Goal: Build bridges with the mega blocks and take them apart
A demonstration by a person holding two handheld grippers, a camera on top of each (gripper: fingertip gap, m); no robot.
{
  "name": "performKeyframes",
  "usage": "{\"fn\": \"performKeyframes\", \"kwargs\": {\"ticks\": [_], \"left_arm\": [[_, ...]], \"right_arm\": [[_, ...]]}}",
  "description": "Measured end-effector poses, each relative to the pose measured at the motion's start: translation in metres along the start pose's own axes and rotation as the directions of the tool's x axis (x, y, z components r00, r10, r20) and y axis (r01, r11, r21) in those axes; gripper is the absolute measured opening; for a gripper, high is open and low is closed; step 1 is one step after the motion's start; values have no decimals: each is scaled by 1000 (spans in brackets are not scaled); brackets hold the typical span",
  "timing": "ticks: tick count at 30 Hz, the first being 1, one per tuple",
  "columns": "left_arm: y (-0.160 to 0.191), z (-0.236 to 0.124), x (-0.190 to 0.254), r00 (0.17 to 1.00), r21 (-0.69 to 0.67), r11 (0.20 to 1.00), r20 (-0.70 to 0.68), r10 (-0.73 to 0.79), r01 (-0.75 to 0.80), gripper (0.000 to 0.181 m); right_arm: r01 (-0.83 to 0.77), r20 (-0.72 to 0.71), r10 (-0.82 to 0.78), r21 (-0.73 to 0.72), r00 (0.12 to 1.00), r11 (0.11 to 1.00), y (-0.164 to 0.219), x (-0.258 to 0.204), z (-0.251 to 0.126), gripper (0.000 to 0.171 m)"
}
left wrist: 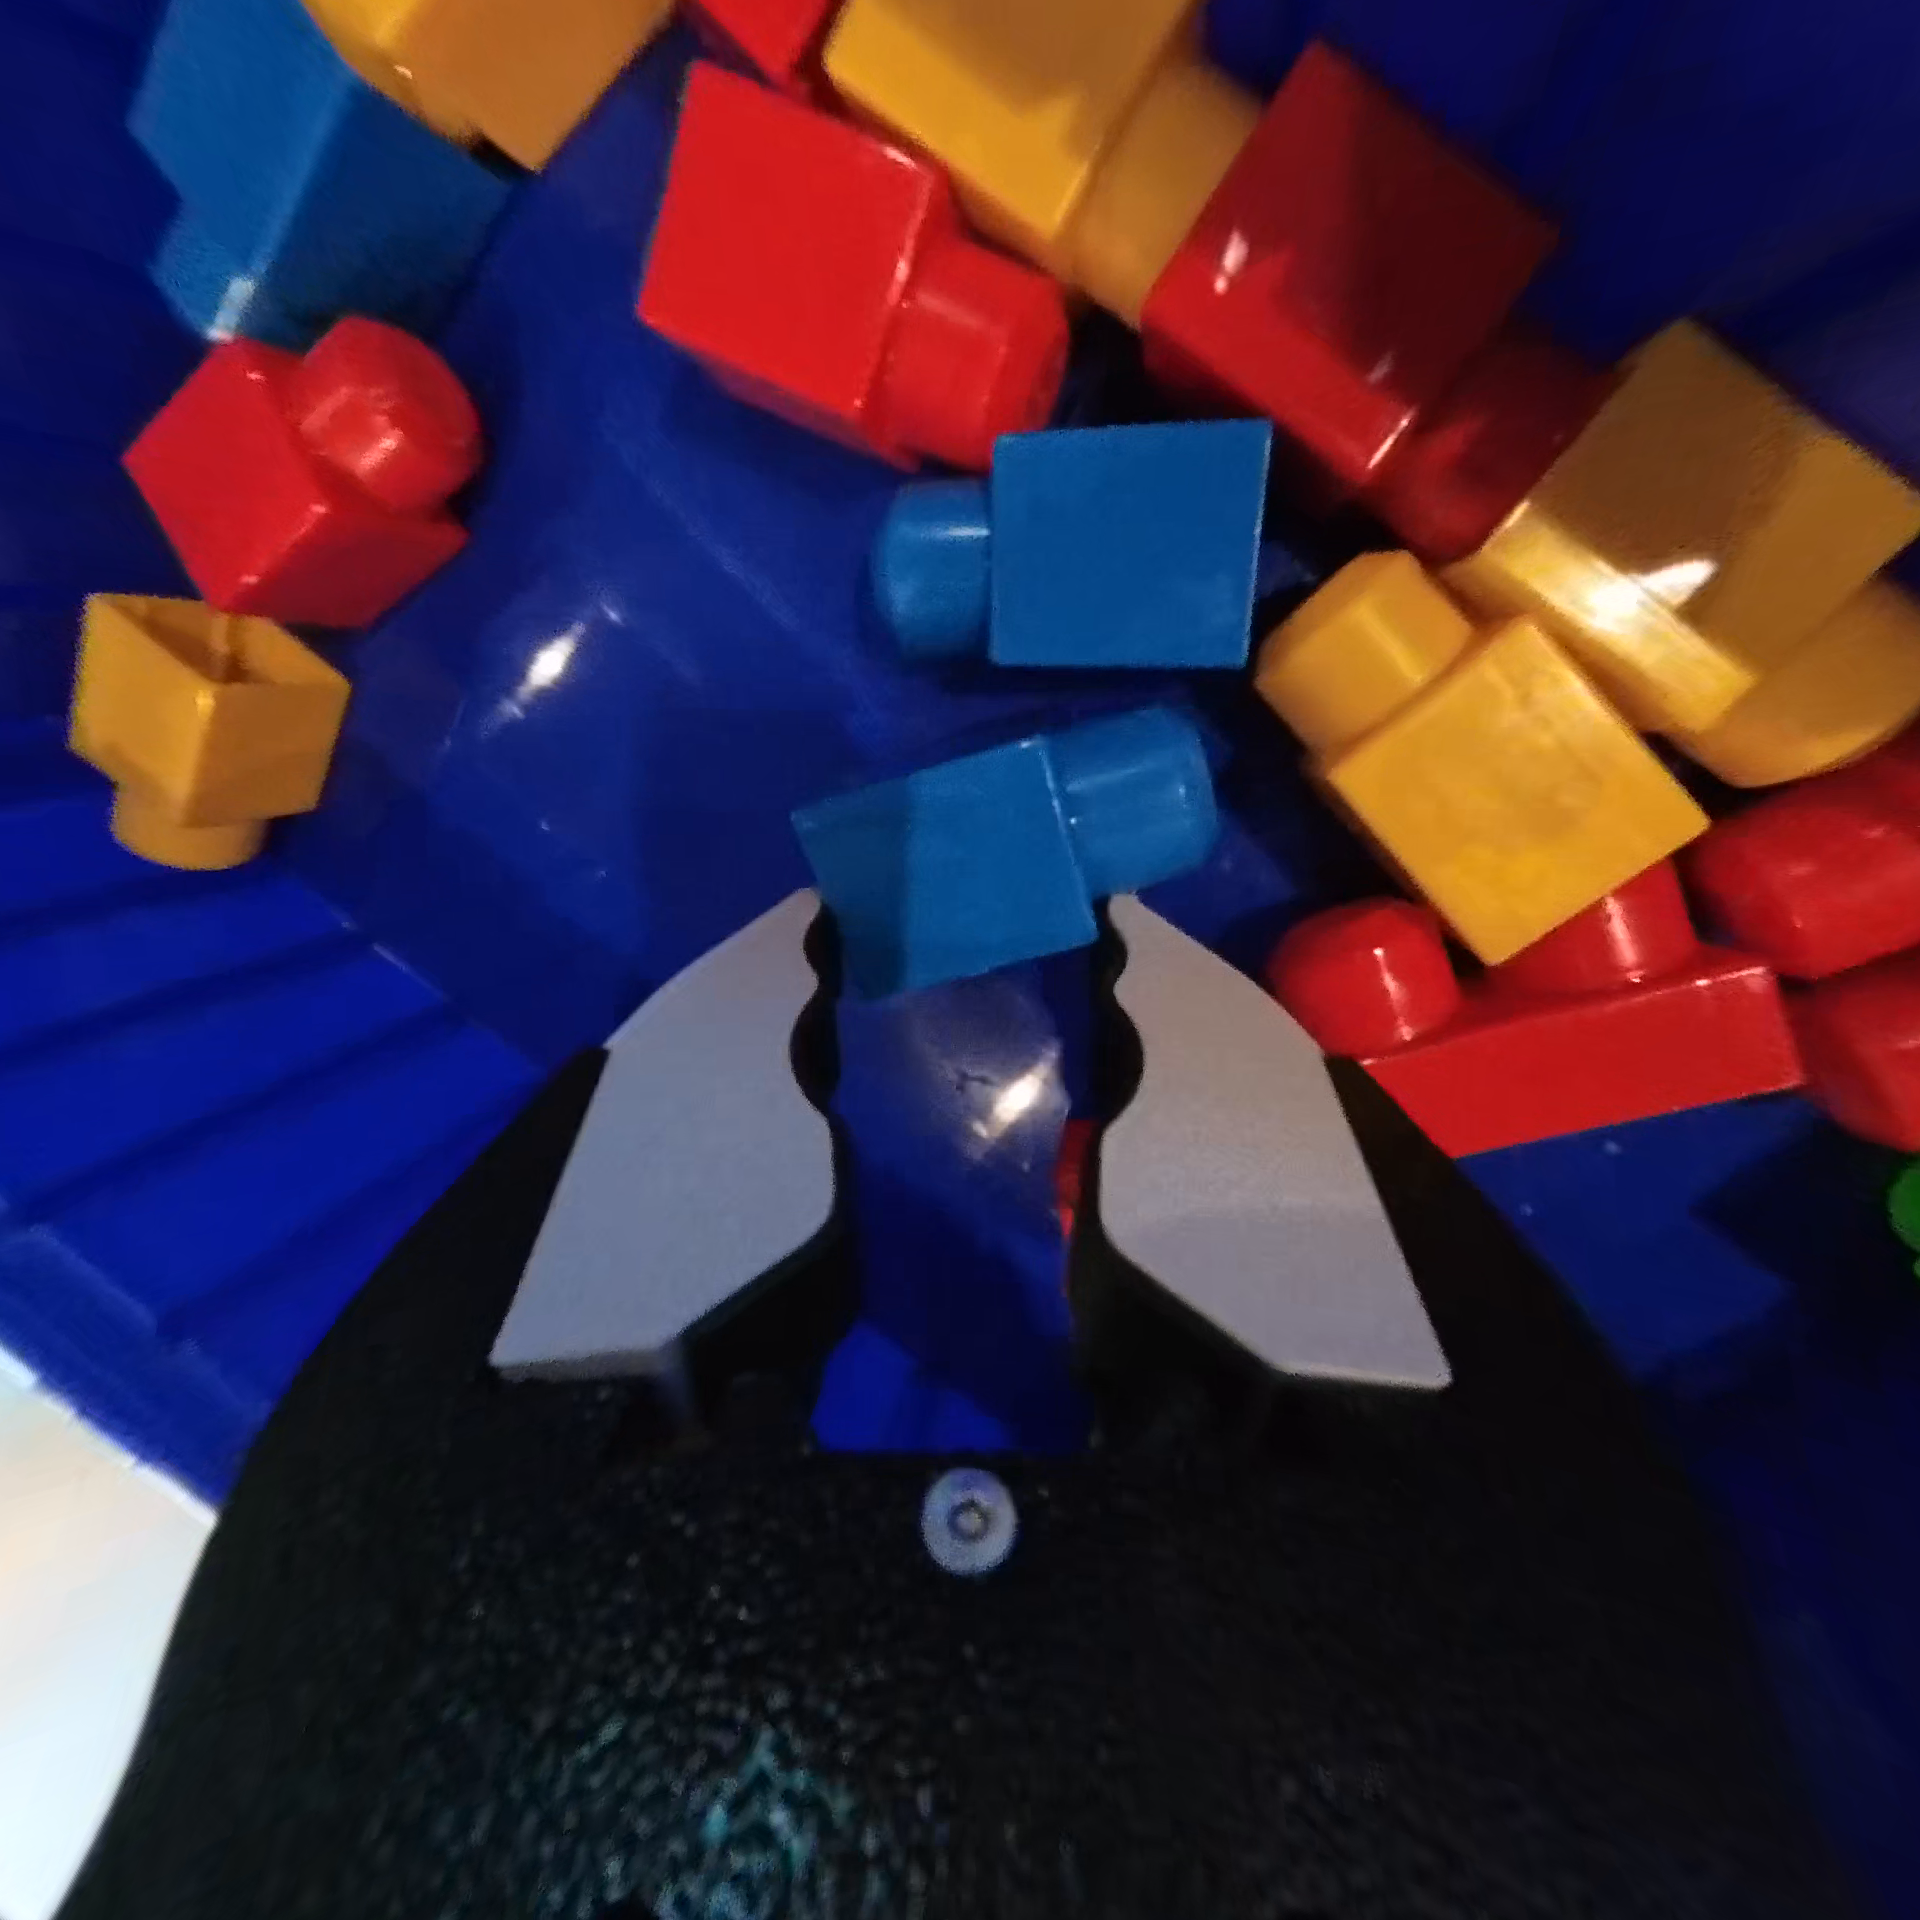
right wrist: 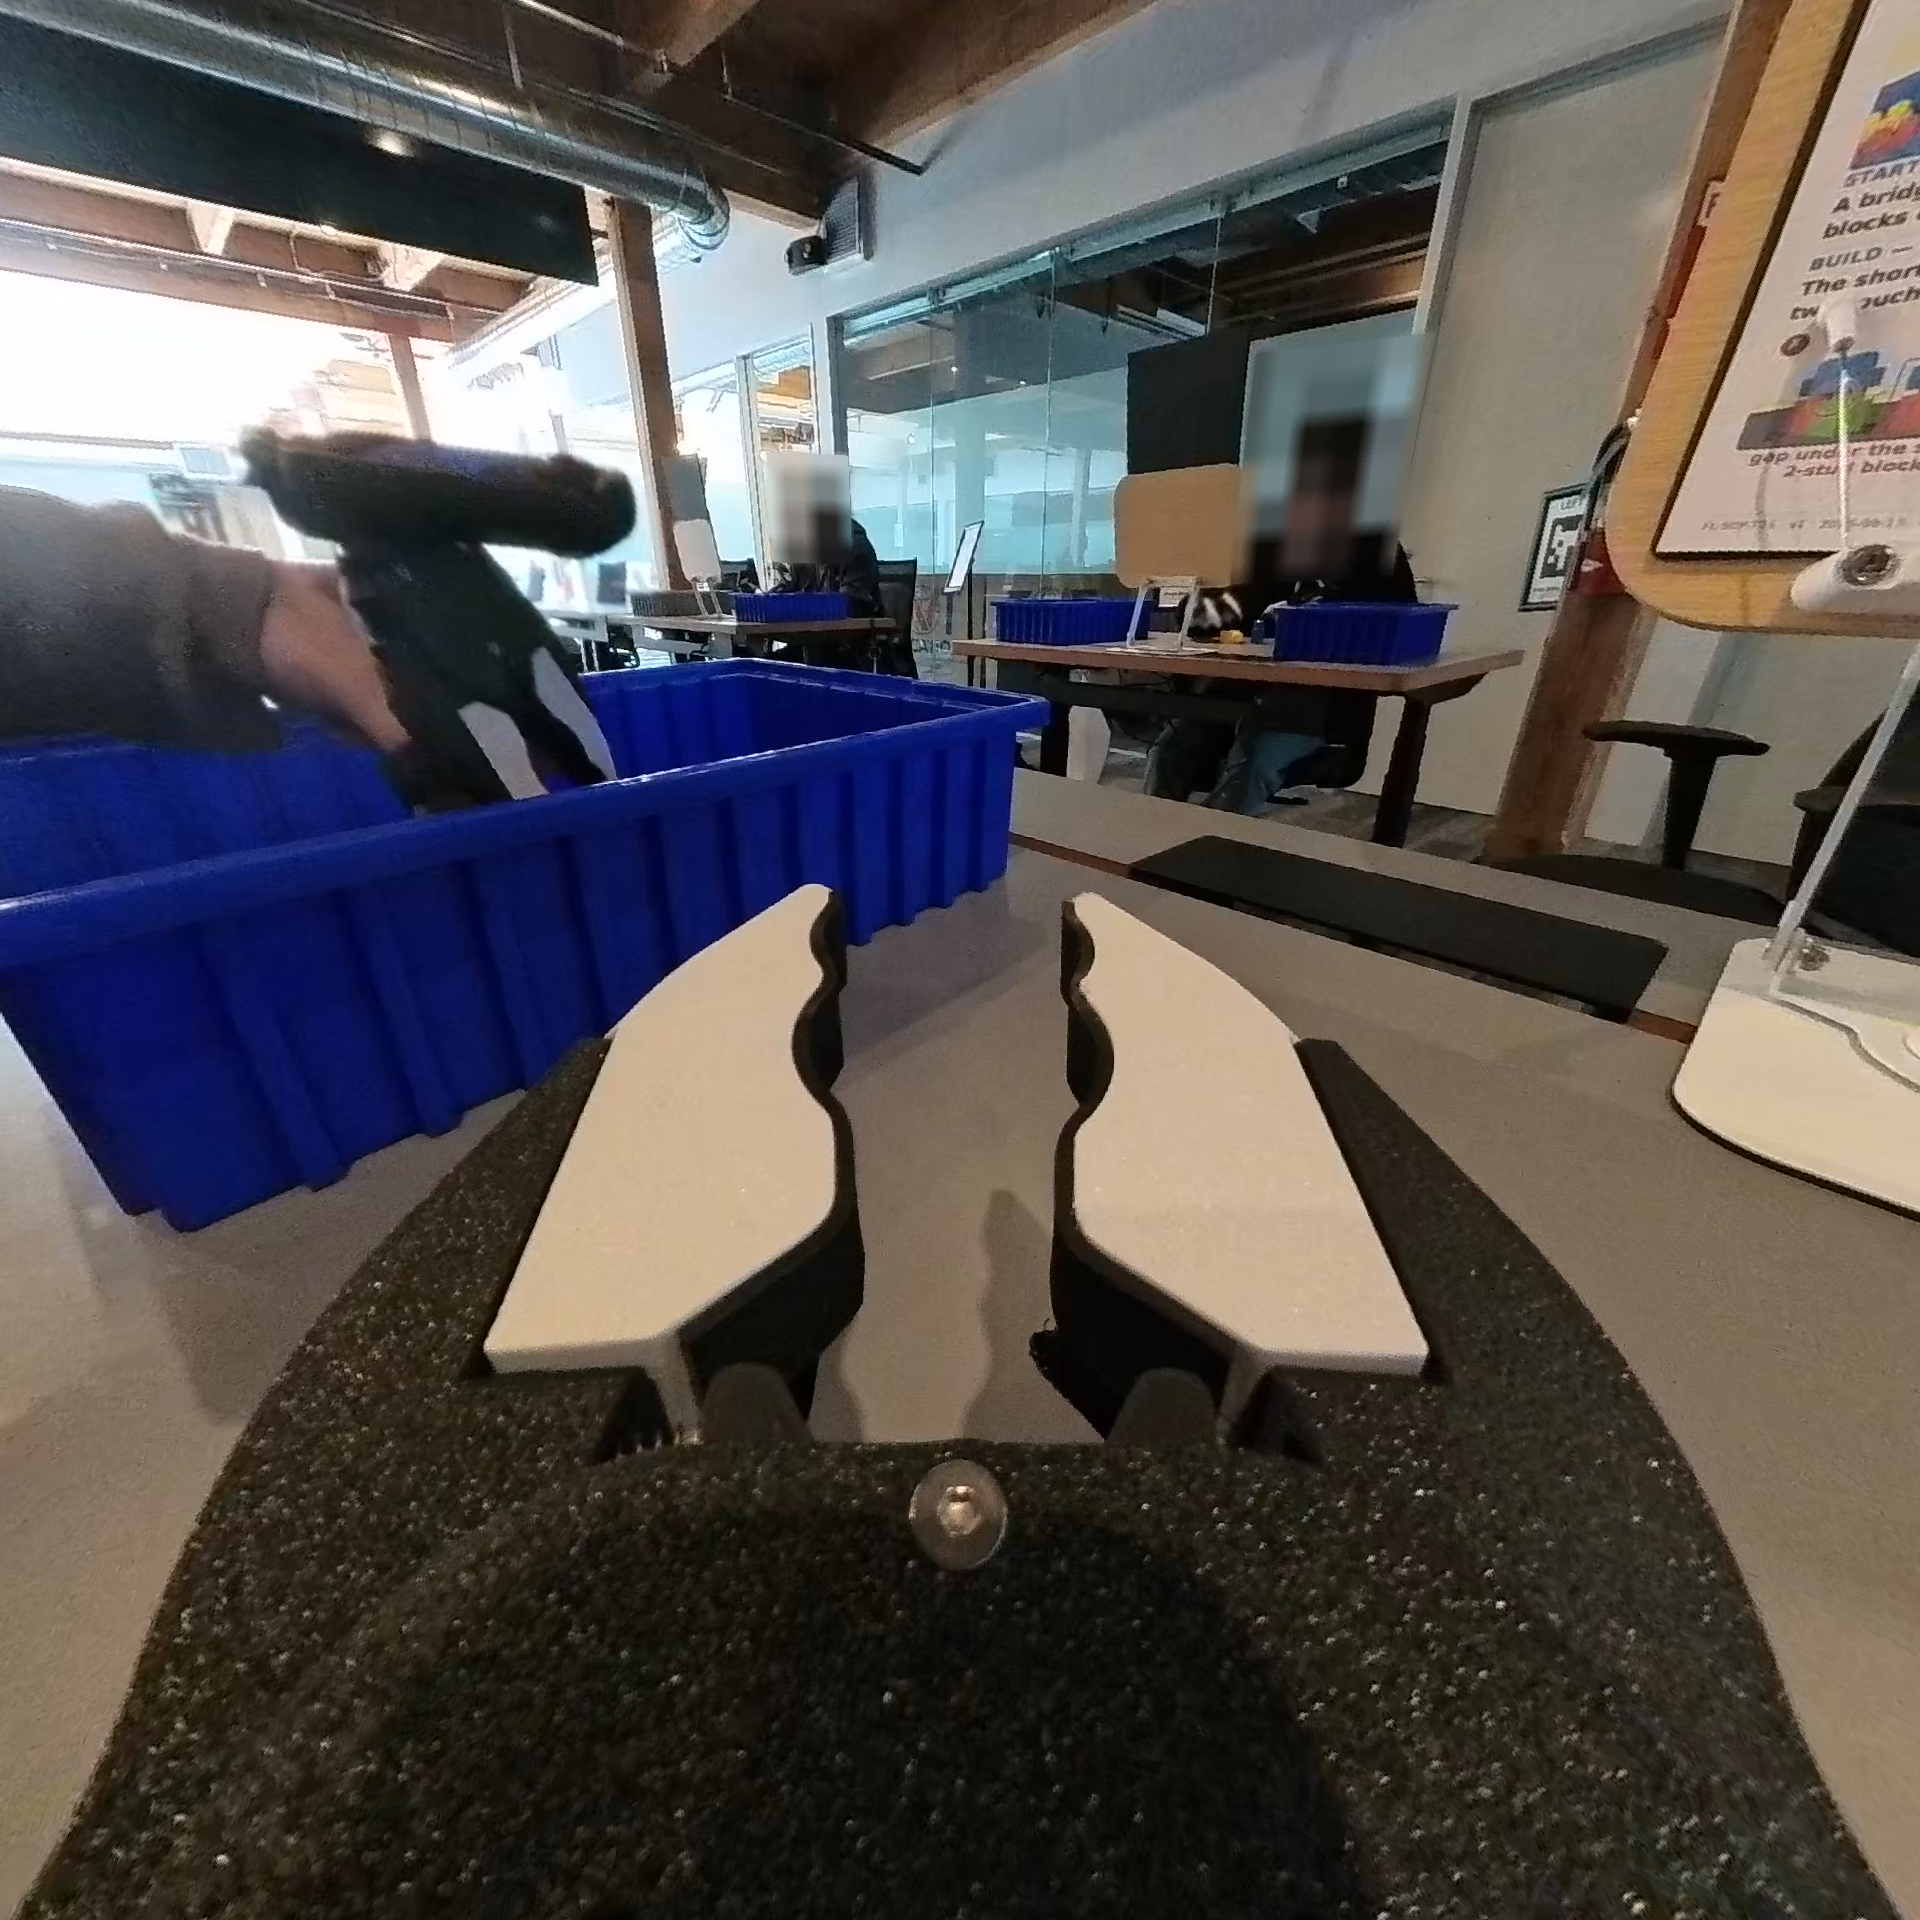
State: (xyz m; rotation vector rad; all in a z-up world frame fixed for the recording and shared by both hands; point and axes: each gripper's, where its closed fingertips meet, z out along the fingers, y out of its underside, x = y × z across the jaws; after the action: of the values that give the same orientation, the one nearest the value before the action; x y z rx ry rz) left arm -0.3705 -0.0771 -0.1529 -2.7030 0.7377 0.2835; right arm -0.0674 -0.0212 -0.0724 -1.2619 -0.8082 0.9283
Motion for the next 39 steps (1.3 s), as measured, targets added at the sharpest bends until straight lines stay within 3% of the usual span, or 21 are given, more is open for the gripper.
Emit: {"fn": "performKeyframes", "kwargs": {"ticks": [1, 7, 11, 14, 18, 21, 23, 26, 28, 30, 34, 36, 39], "left_arm": [[-3, -6, -2, 1000, 36, 999, 24, -11, 10, 46], [-63, -91, 7, 974, 324, 946, 219, -63, -12, 47], [-130, -157, 63, 943, 502, 857, 326, -63, -116, 46], [-169, -184, 104, 865, 572, 786, 491, -99, -235, 46], [-206, -175, 156, 804, 652, 688, 570, -169, -317, 46], [-224, -150, 188, 815, 706, 629, 546, -191, -325, 46], [-231, -141, 201, 812, 724, 603, 546, -204, -335, 46], [-239, -135, 217, 830, 755, 559, 522, -197, -342, 46], [-240, -130, 221, 831, 746, 563, 528, -174, -356, 46], [-239, -126, 224, 853, 761, 549, 499, -155, -346, 47], [-231, -119, 242, 933, 807, 516, 358, -40, -287, 81], [-226, -123, 249, 945, 818, 493, 327, 22, -295, 88], [-220, -128, 264, 945, 819, 471, 291, 150, -327, 89]], "right_arm": [[1, 0, -1, 0, 1000, 1000, 0, 0, 0, 39], [1, -18, -1, 10, 1000, 1000, -2, 4, -1, 39], [42, -4, -42, 90, 999, 995, -28, 9, -10, 39], [-30, 137, 3, 194, 991, 981, -55, 7, -26, 37], [-335, 425, 237, 170, 874, 927, -77, -1, -41, 46], [-415, 433, 329, 118, 839, 902, -73, 4, -39, 60], [-433, 440, 369, 51, 819, 900, -64, 3, -35, 61], [-473, 473, 443, -61, 761, 879, -53, -4, -32, 53], [-473, 503, 459, -110, 732, 874, -49, -9, -34, 33], [-424, 486, 430, -130, 761, 896, -45, -7, -35, 33], [-227, 460, 285, -179, 841, 957, -42, 3, -46, 33], [-7, 494, 132, -247, 860, 969, -37, 1, -60, 33], [311, 636, -56, -298, 770, 903, -31, -18, -84, 33]]}}
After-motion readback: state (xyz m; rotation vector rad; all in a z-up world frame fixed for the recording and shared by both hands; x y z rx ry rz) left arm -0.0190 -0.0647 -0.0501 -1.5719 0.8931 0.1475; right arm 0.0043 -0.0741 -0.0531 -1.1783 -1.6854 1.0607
